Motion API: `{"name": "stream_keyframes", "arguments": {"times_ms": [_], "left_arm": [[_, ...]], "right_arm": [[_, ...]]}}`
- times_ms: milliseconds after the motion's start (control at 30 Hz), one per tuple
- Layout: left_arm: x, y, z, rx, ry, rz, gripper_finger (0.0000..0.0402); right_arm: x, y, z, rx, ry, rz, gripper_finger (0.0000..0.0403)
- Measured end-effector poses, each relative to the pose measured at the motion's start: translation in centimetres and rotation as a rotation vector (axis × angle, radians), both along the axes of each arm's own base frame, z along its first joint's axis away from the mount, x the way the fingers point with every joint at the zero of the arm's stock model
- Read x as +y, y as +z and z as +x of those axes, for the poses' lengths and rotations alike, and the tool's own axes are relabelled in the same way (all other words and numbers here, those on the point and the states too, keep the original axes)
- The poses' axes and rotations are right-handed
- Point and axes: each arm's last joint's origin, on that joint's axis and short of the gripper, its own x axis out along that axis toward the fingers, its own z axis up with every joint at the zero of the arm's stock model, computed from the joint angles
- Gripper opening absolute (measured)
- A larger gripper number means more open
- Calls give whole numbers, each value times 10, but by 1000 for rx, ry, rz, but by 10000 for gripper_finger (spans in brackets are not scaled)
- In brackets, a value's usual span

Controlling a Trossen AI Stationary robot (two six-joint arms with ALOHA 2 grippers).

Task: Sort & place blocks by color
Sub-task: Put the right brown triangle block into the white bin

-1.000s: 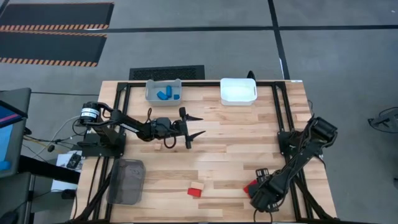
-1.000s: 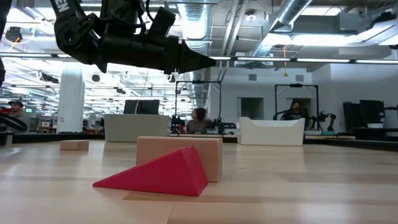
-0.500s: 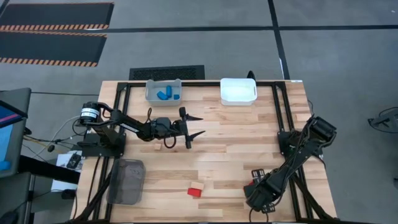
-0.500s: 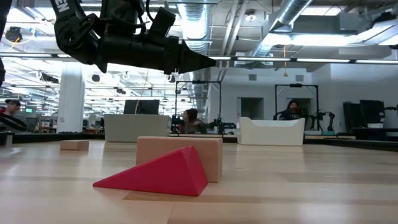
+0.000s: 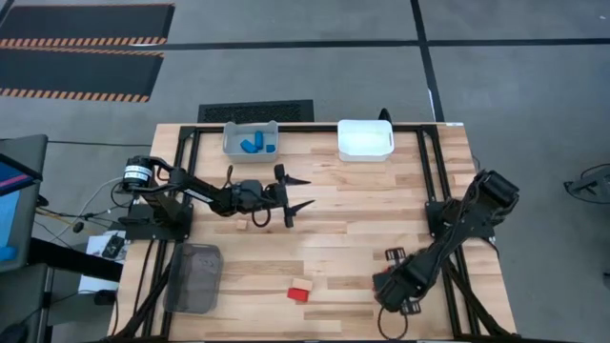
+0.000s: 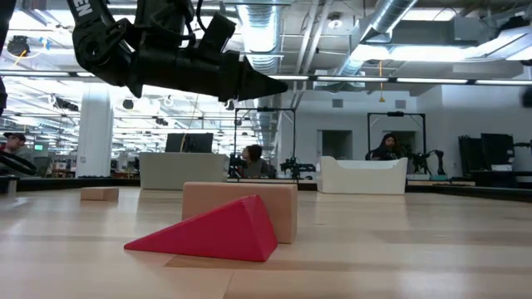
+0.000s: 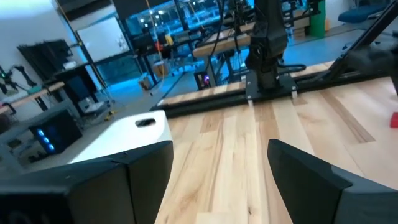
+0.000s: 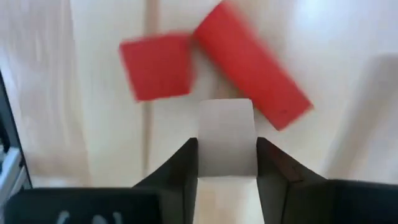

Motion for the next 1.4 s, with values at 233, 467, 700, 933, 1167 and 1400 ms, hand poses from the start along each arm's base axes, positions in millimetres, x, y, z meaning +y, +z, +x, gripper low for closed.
{"name": "stream_keyframes", "arguments": {"times_ms": [233,467,700,933,1167,1400], "left_arm": [[0,-5,0,43,2,-32,253],[1,-5,-1,34,48,-63,253],[2,-5,-1,39,71,-50,253],[2,-10,-2,96,78,-44,253],[3,-17,-3,168,112,-35,253],[3,-20,-4,194,115,-44,253]], "right_arm": [[-46,47,1,-215,8,-167,152],[-127,80,16,-349,-131,-377,139],[-222,88,35,-364,-289,-465,154],[-316,81,43,-456,-482,-475,148],[-385,47,33,-369,-679,-473,156],[-415,8,27,-244,-752,-420,152]]}}
